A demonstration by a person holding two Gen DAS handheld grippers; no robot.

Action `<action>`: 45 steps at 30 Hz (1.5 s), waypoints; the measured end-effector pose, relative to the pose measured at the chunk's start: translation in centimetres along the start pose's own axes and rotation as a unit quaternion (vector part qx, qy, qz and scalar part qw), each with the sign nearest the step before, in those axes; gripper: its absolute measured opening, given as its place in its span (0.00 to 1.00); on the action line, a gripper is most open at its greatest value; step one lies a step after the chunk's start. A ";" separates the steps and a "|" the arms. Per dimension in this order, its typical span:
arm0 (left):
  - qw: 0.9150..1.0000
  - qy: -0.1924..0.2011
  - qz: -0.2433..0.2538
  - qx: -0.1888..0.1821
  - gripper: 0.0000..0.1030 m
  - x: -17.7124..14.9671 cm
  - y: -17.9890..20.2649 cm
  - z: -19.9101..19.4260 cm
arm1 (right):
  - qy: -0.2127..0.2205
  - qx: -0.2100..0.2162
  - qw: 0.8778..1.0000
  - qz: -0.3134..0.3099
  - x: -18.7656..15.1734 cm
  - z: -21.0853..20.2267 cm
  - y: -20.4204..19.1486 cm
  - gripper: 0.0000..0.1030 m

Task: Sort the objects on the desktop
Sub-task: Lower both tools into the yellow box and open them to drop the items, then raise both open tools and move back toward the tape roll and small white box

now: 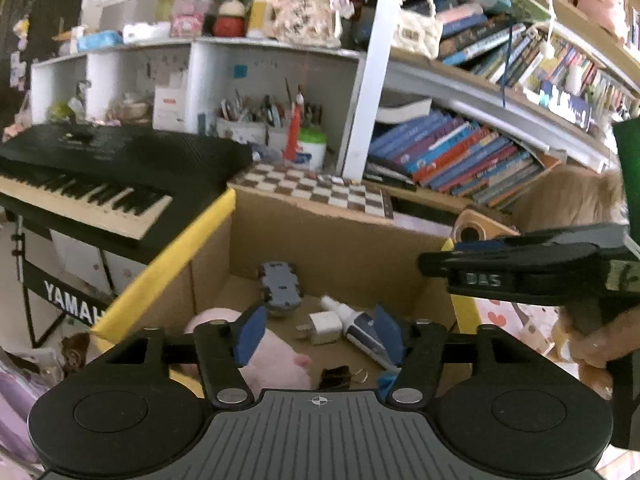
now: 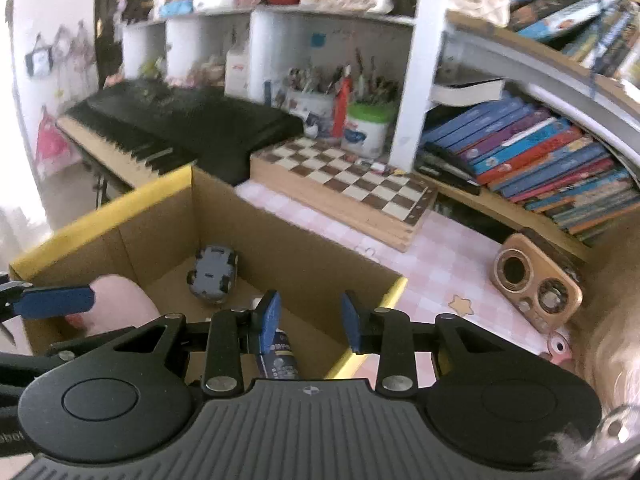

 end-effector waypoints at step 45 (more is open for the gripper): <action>1.000 0.009 -0.018 0.020 0.84 -9.6 -8.3 -15.2 | 0.040 -0.067 0.992 0.099 -16.2 -15.4 -13.3 0.37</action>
Point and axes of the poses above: each gripper's, at about its wrist camera, not at the fingertips, and z roughly the way its jaws point, y to its right, x to its top, the point moved 2 cm from there along z, roughly the way its jaws point, and after that the axes turned 14 degrees about x, right-handed, at the moved point
